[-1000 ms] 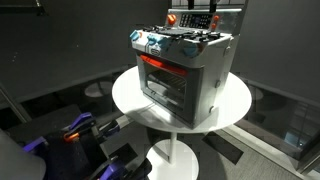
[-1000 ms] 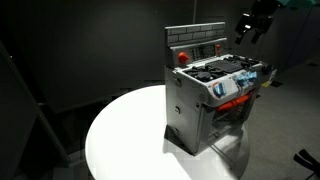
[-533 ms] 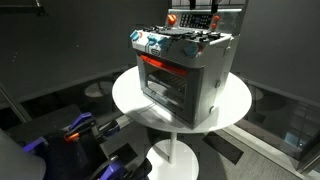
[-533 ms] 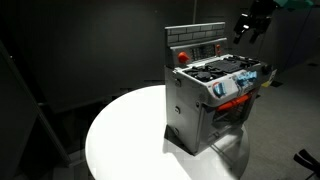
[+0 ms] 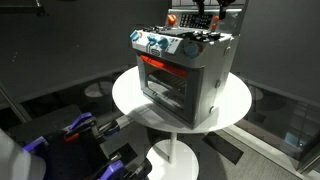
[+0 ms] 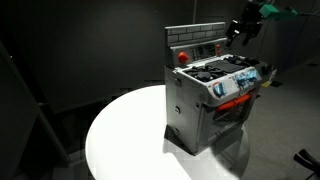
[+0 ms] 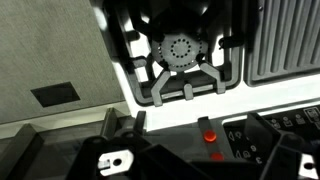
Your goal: Push the bottom orange button on the right side of the stoves button display
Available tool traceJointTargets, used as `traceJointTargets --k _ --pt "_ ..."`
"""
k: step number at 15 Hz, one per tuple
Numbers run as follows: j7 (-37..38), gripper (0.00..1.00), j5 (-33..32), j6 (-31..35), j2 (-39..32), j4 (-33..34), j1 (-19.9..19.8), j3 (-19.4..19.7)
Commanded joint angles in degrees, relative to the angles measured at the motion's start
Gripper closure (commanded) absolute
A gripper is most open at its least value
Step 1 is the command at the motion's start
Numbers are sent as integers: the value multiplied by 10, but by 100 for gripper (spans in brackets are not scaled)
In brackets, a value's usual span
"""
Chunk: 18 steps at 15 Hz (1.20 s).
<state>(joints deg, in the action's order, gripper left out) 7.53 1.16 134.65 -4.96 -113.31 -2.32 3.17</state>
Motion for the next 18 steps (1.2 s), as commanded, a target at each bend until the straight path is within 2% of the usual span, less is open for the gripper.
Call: traceJointTargets --k 1,7,18 --pt "38 0 -27 -3 -36 44 0 6" --pt "69 0 -37 -14 -75 79 2 16" --pt "65 0 -29 -21 -111 115 4 17"
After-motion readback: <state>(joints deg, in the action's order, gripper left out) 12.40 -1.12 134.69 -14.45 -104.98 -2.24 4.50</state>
